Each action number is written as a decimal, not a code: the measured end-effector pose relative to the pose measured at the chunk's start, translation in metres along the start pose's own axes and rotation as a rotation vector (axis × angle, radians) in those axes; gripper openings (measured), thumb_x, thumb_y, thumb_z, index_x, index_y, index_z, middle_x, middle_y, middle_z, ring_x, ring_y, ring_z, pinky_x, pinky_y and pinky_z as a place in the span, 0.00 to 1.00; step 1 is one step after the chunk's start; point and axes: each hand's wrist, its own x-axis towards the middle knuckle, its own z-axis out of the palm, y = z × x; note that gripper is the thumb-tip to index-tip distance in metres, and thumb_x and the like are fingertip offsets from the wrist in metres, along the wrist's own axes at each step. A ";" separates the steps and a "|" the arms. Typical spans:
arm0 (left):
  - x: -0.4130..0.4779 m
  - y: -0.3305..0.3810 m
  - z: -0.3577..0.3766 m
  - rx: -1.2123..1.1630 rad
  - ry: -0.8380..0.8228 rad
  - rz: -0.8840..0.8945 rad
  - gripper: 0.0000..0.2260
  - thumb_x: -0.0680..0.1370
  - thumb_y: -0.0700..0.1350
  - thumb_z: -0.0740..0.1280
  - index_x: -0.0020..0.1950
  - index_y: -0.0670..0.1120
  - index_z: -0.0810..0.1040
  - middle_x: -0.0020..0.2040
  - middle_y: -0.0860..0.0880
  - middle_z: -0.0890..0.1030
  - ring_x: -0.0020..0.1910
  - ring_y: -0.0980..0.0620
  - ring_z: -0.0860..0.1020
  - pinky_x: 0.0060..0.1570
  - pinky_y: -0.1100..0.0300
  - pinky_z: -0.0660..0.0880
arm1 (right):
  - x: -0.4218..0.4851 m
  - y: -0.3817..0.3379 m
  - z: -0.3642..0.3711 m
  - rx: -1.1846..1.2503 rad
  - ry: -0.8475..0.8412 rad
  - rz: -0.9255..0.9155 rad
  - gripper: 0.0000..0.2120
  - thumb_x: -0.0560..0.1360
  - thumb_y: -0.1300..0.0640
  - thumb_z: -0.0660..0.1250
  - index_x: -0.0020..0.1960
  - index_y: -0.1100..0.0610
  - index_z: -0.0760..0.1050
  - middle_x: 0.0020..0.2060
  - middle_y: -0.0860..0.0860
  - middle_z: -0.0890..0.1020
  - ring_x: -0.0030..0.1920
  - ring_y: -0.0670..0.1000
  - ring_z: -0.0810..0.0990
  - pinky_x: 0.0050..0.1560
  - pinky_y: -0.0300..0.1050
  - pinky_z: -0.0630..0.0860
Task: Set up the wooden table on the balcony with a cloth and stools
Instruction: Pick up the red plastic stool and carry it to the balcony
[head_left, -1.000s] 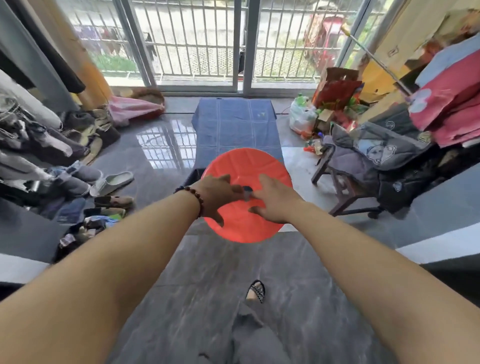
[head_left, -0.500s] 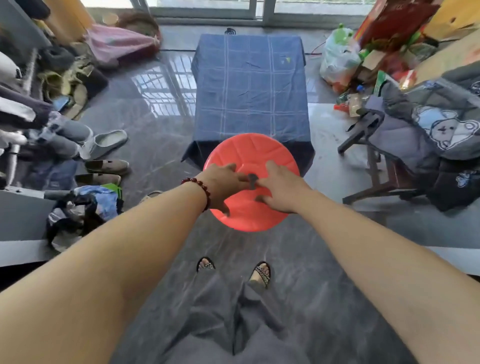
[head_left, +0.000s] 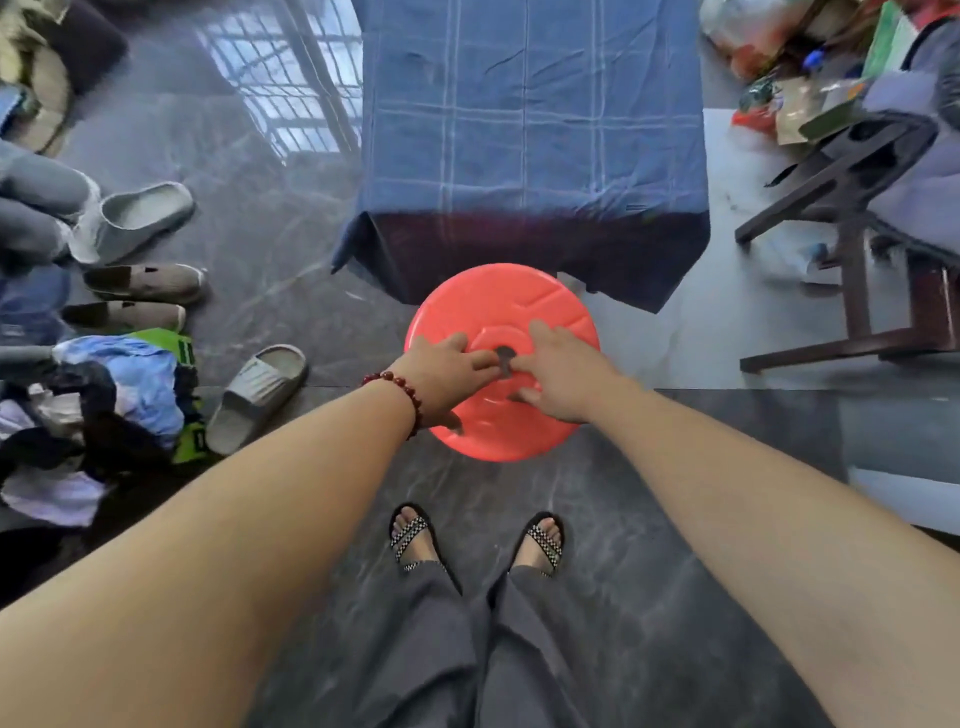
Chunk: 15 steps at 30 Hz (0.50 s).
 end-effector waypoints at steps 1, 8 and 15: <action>0.006 -0.001 0.007 0.004 -0.001 0.002 0.37 0.70 0.56 0.72 0.74 0.52 0.57 0.70 0.56 0.62 0.63 0.45 0.66 0.47 0.49 0.74 | 0.006 0.001 0.009 0.005 -0.003 0.001 0.20 0.77 0.44 0.61 0.65 0.51 0.73 0.64 0.57 0.64 0.59 0.61 0.69 0.63 0.54 0.68; 0.047 0.007 0.067 -0.013 -0.013 0.021 0.33 0.70 0.57 0.72 0.70 0.49 0.63 0.65 0.54 0.66 0.60 0.46 0.67 0.38 0.54 0.68 | 0.041 0.009 0.067 0.013 -0.065 -0.004 0.19 0.76 0.46 0.62 0.64 0.53 0.74 0.62 0.58 0.65 0.58 0.61 0.71 0.61 0.53 0.69; 0.090 0.021 0.120 -0.028 -0.039 0.033 0.33 0.72 0.56 0.70 0.72 0.48 0.61 0.69 0.53 0.64 0.63 0.45 0.66 0.41 0.53 0.71 | 0.066 0.023 0.125 0.009 -0.109 0.005 0.19 0.77 0.45 0.62 0.65 0.52 0.74 0.63 0.58 0.65 0.59 0.61 0.70 0.62 0.51 0.67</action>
